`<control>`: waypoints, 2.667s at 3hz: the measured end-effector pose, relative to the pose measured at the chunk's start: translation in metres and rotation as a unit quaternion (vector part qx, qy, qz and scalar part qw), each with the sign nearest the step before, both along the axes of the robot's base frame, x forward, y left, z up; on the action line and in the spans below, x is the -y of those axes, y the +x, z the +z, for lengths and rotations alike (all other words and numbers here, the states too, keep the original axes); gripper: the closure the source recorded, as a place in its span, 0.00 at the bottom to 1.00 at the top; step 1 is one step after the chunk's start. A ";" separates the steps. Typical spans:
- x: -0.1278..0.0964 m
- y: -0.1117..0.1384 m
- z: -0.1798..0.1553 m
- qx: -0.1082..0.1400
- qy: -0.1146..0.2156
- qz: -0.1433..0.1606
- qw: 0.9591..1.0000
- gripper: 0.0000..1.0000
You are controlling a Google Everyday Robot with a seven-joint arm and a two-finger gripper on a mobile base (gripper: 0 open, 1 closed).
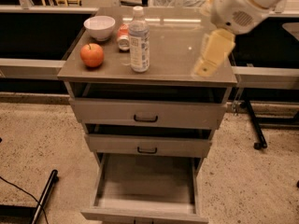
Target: Place blue plastic bottle into bottom drawer
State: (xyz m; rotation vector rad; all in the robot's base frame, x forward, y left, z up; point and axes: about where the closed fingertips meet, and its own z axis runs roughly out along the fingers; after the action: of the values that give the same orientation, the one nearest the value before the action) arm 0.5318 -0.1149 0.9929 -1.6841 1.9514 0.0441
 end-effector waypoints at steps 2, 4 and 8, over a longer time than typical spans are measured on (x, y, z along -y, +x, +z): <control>-0.115 0.070 -0.001 0.050 0.182 0.025 0.982 0.00; -0.181 0.125 0.000 0.067 0.270 0.003 0.960 0.00; -0.168 0.179 0.003 0.079 0.310 -0.025 0.947 0.00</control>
Offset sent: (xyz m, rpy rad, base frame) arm 0.1148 0.1668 0.0046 0.6039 -0.1675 0.0376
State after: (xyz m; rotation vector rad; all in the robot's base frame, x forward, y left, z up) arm 0.7107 0.0534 0.9954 -1.1802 1.6263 0.4427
